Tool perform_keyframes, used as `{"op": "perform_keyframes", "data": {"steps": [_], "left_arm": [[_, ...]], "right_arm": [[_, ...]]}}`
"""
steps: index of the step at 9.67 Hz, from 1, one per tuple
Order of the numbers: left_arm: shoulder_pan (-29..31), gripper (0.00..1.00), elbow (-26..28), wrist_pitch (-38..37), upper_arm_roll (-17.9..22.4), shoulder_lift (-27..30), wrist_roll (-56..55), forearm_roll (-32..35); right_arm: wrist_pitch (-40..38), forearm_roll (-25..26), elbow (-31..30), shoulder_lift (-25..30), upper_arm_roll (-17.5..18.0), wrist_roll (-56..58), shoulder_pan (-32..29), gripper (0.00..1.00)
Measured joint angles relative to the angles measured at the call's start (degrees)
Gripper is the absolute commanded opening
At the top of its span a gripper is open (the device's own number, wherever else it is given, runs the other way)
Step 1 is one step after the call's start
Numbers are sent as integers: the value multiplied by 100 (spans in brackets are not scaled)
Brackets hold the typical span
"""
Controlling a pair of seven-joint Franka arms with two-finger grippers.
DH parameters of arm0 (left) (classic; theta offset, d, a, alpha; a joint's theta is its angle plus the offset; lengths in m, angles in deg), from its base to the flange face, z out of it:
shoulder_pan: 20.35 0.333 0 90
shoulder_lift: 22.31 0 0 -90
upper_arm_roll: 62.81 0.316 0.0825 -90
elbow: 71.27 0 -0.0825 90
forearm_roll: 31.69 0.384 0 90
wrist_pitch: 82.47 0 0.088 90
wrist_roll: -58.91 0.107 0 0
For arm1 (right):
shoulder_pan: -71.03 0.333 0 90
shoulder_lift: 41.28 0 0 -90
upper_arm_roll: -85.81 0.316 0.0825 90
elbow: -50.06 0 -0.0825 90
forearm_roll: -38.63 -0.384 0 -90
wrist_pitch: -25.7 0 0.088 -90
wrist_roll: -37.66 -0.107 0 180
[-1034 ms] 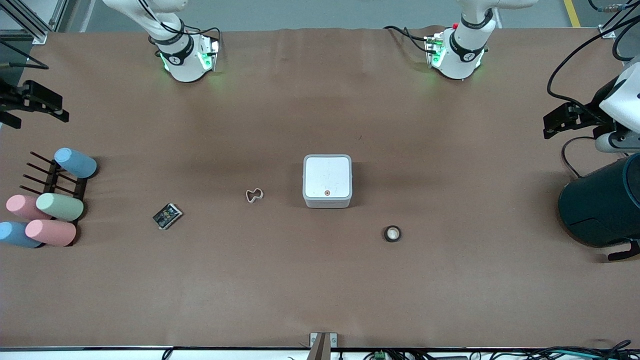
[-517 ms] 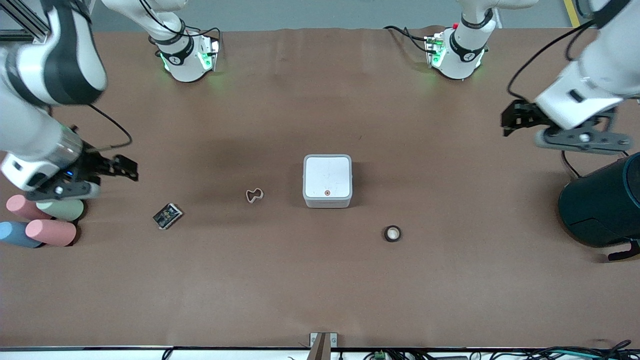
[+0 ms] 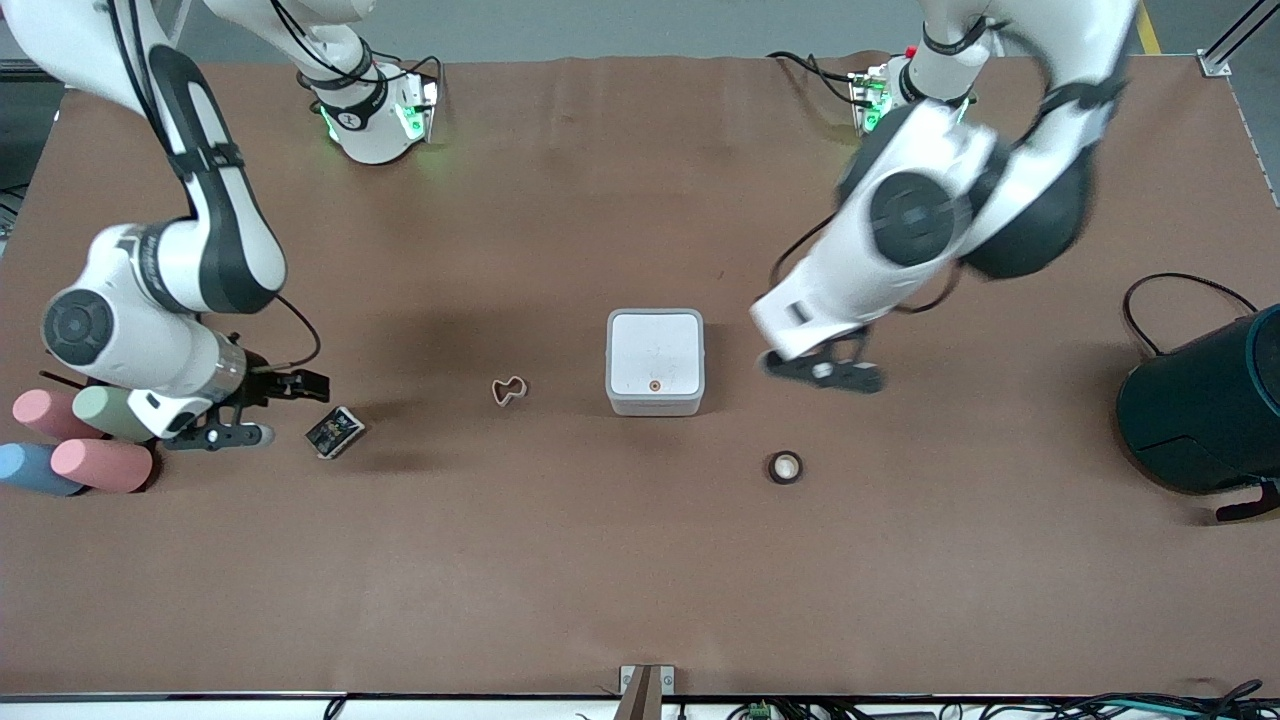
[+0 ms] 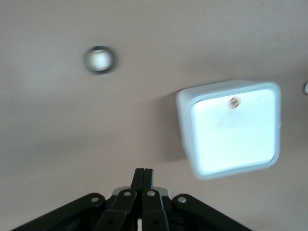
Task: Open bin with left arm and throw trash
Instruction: 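Lift the bin lid with the left gripper while the right gripper grasps the packet, then carry the packet to the bin while the left gripper grasps the tape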
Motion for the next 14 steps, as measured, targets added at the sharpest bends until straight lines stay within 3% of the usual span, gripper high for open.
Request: {"op": "perform_keyframes", "data": {"steps": [3,6,9,11,13,14], "left_arm": [[-405,0,-41,1527,7,-750,-587,44],[-643,0,-56,2105,8,-1180,-1275,177],[-634,1,-84,2236,6,-1269,-1438,179],[-542,1,-262,1683,39,-1144,-1448,192],[-248,1,-341,750,61,-596,-1337,220],[-67,1,-331,548,72,-400,-1081,233]], "right_arm": [[604,-475,16,-698,-19,-150,-222,100],[1019,-589,34,-947,17,-1183,-125,99],[1114,-585,34,-1098,-20,-1323,-105,99],[1131,-583,34,-1209,-78,-1323,-52,94],[1143,-582,39,-1250,-266,-1325,144,19],[1143,-582,56,-1253,-316,-1327,202,5]]}}
